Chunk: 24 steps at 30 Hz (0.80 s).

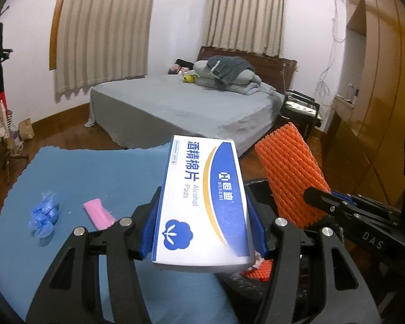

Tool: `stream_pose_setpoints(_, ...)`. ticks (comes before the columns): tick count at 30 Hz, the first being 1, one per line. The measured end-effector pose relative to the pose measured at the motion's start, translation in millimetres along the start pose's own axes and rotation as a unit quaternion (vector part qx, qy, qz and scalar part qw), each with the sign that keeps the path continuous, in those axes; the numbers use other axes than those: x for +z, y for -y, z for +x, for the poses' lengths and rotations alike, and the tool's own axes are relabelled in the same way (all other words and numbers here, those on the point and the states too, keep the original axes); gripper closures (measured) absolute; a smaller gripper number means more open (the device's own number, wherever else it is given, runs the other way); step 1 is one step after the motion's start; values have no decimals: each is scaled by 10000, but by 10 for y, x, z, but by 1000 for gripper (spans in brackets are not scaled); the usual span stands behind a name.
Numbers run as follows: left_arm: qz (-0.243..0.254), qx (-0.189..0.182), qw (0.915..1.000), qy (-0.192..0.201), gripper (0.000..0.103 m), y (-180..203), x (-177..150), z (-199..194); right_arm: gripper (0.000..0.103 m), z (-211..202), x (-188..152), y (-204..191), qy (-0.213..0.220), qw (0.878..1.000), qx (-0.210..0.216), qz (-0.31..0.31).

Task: Collect trash
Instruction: 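Carry the tissue box and orange foam net over the bin and release both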

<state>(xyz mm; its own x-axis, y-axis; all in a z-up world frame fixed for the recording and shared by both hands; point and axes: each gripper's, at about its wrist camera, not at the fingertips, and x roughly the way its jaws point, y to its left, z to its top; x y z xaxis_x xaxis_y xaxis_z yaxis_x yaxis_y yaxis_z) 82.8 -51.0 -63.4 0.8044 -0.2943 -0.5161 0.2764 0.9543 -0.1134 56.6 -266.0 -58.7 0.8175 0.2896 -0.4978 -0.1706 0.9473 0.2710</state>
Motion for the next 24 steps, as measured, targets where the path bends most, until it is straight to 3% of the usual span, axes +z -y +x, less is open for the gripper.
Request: stream_pose_setpoints(24,532,-807,9953,-64,48,792,-74,307,90,-434,-169,666,95,9966,-743,346)
